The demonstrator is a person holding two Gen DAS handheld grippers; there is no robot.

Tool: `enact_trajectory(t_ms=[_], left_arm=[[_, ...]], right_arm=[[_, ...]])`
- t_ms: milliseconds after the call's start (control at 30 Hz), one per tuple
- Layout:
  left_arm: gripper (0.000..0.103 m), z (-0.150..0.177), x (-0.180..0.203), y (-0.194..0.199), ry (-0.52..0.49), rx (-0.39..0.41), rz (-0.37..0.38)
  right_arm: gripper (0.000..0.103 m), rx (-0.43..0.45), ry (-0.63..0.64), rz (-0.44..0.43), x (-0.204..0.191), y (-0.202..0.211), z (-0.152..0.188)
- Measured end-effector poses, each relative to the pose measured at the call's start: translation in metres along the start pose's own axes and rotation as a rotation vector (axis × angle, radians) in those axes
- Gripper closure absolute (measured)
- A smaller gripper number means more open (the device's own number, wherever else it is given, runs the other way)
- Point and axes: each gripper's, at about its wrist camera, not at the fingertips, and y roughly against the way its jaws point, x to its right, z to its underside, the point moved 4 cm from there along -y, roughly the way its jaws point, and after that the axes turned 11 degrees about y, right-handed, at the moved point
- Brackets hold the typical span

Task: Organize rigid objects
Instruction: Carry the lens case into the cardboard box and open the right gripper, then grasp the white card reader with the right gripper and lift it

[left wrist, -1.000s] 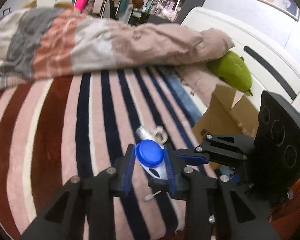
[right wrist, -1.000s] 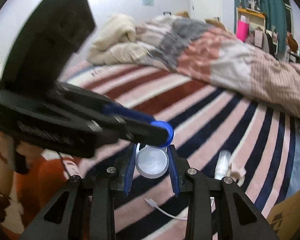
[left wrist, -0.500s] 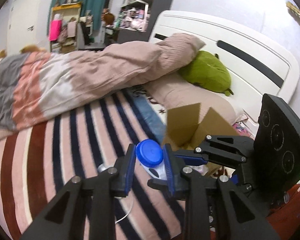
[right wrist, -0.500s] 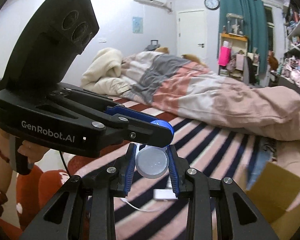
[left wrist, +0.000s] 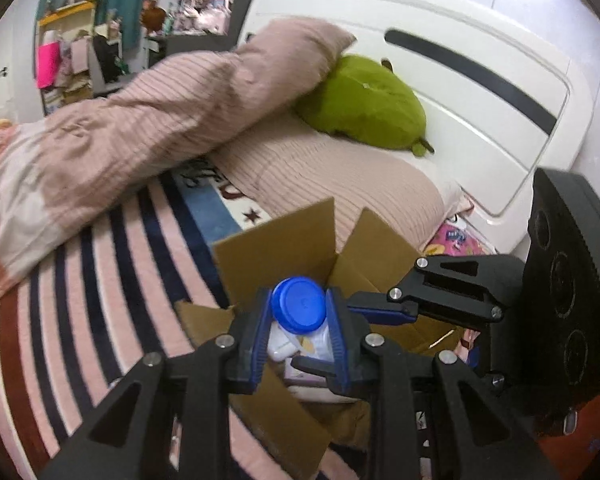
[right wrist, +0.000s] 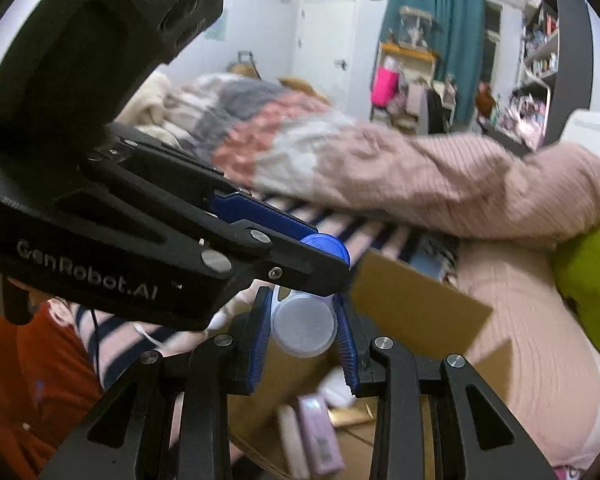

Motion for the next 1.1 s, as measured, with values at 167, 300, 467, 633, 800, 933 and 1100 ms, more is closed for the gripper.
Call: enact_trajectory(t_ms=[167, 300, 467, 633, 800, 933, 1100], left_arm=[[0.079, -0.002, 0.006, -0.032, 0.000, -0.081, 0.017], [0.078, -0.001, 0.004, -0.043, 0.007, -0.113, 0.012], [0.053, 0.003, -0.004, -0.043, 0.018, -0.123, -0.028], [0.043, 0.003, -0.016, -0.017, 0.034, -0.068, -0.026], [0.042, 0.009, -0.041, 0.024, 0.070, 0.009, -0.076], [0.036, 0.021, -0.077, 0.067, 0.124, 0.087, -0.162], [0.032, 0.049, -0.130, 0.106, 0.189, 0.152, -0.281]], right_arm=[[0.077, -0.138, -0.060, -0.017, 0.019, -0.011, 0.021], [0.077, -0.212, -0.118, -0.061, 0.028, -0.020, 0.034], [0.076, -0.279, -0.140, -0.065, 0.028, -0.027, 0.037], [0.065, -0.324, -0.136, -0.075, 0.025, -0.030, 0.035], [0.064, -0.302, -0.120, -0.076, 0.017, -0.025, 0.022], [0.062, -0.202, -0.079, -0.105, -0.006, -0.016, -0.006], [0.061, -0.119, -0.025, -0.221, -0.058, -0.023, -0.044]])
